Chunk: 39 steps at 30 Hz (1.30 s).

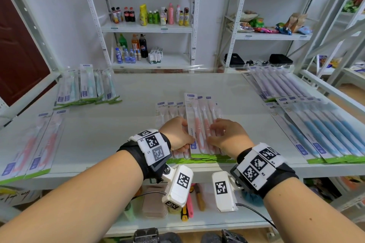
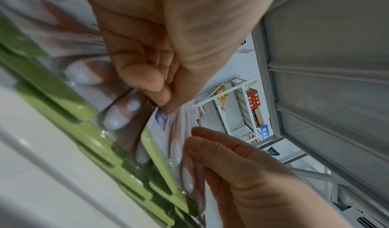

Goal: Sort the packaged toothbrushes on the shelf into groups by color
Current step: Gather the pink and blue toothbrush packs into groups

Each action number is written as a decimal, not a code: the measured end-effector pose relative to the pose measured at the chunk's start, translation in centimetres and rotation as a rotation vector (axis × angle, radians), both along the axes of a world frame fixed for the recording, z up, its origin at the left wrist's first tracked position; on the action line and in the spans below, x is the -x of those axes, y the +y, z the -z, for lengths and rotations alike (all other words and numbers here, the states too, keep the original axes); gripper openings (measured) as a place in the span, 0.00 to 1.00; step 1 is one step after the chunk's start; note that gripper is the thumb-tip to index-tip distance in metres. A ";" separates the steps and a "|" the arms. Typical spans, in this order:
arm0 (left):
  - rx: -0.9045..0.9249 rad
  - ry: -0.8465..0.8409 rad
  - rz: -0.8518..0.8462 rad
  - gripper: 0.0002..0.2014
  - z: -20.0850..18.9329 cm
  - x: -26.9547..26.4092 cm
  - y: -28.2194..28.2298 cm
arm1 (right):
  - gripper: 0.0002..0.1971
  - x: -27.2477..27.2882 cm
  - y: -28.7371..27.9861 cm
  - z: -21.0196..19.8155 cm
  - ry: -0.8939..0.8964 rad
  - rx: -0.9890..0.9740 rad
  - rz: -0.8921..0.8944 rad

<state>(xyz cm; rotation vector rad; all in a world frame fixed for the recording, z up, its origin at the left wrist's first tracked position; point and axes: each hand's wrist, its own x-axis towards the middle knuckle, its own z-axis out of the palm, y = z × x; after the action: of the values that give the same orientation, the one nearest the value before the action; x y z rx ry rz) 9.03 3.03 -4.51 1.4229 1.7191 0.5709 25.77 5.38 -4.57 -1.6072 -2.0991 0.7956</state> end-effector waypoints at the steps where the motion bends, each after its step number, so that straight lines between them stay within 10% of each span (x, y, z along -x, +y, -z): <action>1: -0.003 0.010 0.003 0.06 -0.1 0.0 0.0 | 0.21 0.0 0.0 0.0 0.002 0.003 0.003; 21: 0.010 0.052 0.069 0.02 -1.5 0.2 -1.3 | 0.25 0.5 -0.7 -0.4 0.055 0.037 0.046; 28: -0.100 0.048 -0.096 0.28 -1.6 3.5 -2.6 | 0.21 3.3 -0.8 -1.8 0.123 -0.031 0.048; 39: -0.284 -0.006 -0.472 0.19 -1.0 15.5 -8.1 | 0.19 15.4 -2.9 -2.4 0.163 -0.024 -0.189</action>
<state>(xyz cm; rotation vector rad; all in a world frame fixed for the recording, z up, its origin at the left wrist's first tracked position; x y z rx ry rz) -6.51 -5.09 -3.49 1.1919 2.0425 1.1092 10.36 2.46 -2.19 -1.2989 -2.1546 0.9248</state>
